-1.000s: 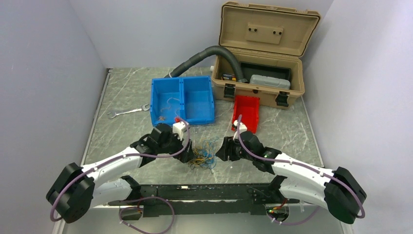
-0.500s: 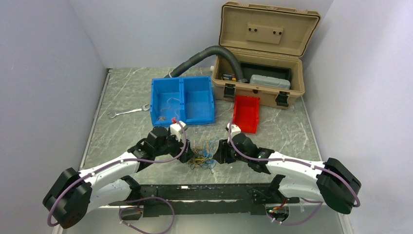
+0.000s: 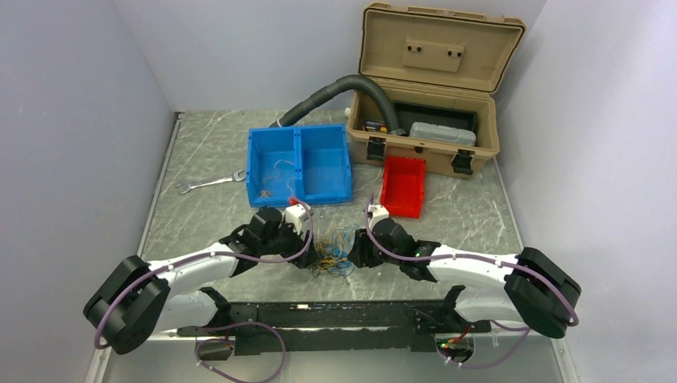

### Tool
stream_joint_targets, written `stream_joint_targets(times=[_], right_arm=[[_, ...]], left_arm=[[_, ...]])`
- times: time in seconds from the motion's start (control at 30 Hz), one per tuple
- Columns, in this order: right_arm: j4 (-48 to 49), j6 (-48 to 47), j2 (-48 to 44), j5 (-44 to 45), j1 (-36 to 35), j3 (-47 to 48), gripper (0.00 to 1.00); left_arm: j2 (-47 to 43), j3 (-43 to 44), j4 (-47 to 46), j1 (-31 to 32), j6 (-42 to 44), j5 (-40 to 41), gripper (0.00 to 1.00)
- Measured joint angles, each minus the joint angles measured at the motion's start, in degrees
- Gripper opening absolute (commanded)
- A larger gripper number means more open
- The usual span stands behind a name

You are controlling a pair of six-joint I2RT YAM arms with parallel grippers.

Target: Untangle the cables

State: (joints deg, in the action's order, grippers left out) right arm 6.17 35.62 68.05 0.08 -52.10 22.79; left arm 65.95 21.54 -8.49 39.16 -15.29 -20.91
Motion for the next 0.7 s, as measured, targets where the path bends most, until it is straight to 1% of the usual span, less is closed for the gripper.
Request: stream_joint_targets(times=[0.1, 0.13, 0.23, 0.27, 0.33, 0.43, 0.47, 0.57, 0.7], right_arm=[[0.4, 0.0, 1.4, 0.1, -0.1, 0.0, 0.39], [0.7, -0.1, 1.9, 0.1, -0.1, 0.0, 0.36], [1.4, -0.1, 3.4, 0.1, -0.2, 0.2, 0.21], [1.5, -0.1, 4.0, 0.1, -0.2, 0.4, 0.16], [1.7, 0.0, 5.1, 0.3, -0.2, 0.9, 0.1], [1.6, 0.2, 5.1, 1.0, -0.2, 1.3, 0.0], [1.5, 0.4, 4.7, 1.2, -0.2, 1.4, 0.0], [-0.8, 1.1, 1.5, 3.6, -0.2, 1.7, 0.0], [-7.9, 3.6, -5.6, 10.4, -0.3, 3.5, 0.0]], left_arm=[[2.2, 0.5, 0.2, 0.0, 0.0, -0.5, 0.65], [2.9, 0.8, 0.2, 0.0, 0.0, -0.8, 0.64], [5.4, 2.2, 0.4, 0.0, 0.0, -1.7, 0.58], [6.3, 2.8, 0.5, 0.0, 0.0, -2.0, 0.53], [8.0, 3.9, 0.6, 0.0, 0.1, -2.5, 0.38], [9.8, 5.0, 1.1, 0.0, 0.0, -3.1, 0.09], [10.3, 5.3, 1.4, 0.0, 0.1, -3.2, 0.01], [10.7, 5.8, 2.3, 0.0, 0.3, -3.0, 0.0], [8.7, 5.8, 4.0, 0.0, 0.4, -0.1, 0.0]])
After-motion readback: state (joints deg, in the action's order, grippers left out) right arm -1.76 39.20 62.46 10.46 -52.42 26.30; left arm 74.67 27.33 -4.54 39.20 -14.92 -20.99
